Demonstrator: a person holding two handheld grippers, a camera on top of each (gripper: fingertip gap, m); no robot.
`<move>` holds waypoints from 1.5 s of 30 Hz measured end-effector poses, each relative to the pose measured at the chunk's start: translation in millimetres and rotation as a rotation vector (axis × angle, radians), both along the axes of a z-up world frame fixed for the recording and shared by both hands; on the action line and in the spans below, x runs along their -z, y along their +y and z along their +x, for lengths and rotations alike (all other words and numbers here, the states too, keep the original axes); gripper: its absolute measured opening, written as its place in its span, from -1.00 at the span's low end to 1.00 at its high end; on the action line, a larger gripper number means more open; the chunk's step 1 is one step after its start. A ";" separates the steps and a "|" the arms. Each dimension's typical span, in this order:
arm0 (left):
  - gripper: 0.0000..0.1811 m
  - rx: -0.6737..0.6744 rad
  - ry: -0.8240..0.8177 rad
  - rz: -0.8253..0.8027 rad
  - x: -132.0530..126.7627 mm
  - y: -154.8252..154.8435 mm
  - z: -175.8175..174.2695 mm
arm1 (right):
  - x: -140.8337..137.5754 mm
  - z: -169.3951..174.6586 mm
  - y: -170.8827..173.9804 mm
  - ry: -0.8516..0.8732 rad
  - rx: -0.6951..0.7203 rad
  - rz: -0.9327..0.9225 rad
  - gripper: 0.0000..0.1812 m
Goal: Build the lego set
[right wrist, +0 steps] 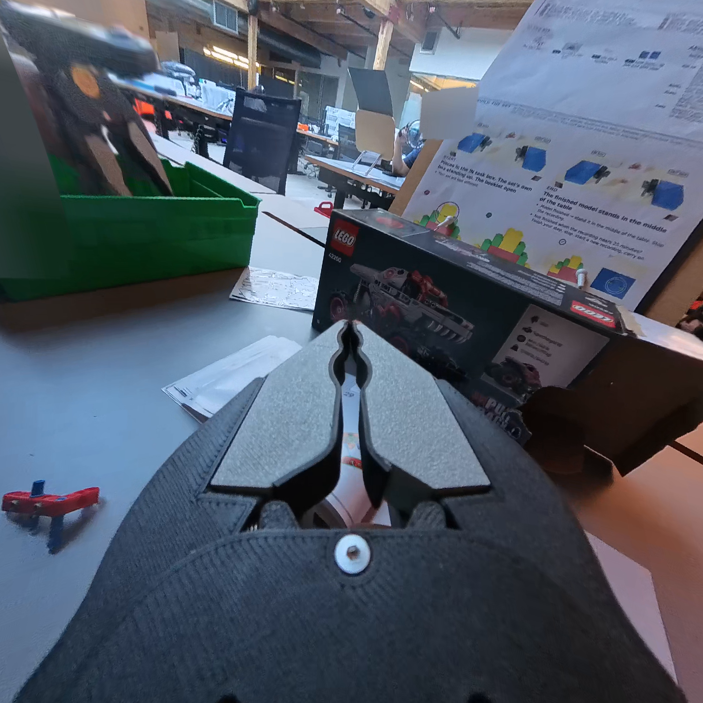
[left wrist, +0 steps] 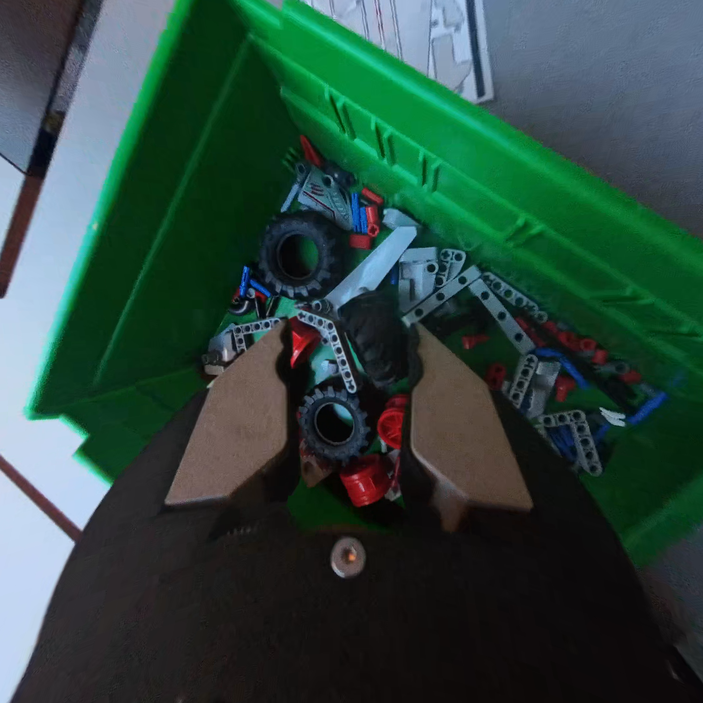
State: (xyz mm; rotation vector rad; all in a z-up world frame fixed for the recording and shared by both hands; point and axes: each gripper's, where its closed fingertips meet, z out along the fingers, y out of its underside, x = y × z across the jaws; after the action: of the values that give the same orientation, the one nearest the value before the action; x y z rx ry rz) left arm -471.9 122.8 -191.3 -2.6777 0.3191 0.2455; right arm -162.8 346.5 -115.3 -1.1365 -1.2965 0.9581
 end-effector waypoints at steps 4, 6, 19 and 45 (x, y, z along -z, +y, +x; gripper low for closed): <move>-0.41 0.076 -0.028 0.147 -22.3 -6.7 16.3 | 7.6 -3.2 6.5 -0.029 0.021 -0.003 -1.00; -0.43 0.098 0.004 0.142 -19.7 -10.5 21.6 | 7.3 -3.4 10.7 -0.025 0.032 -0.012 -1.00; -0.85 0.315 -0.207 -0.026 17.3 -40.2 77.2 | 4.0 -2.4 25.3 0.000 0.067 -0.029 -1.00; -1.00 0.179 -0.023 0.056 11.7 -21.9 41.8 | 13.1 -9.1 16.3 -0.043 0.034 -0.013 -1.00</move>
State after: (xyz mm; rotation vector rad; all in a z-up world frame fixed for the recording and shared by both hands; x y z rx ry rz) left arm -430.1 101.0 -203.0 -2.5751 0.5336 0.1658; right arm -171.9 362.8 -128.4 -1.1912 -1.3030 0.9230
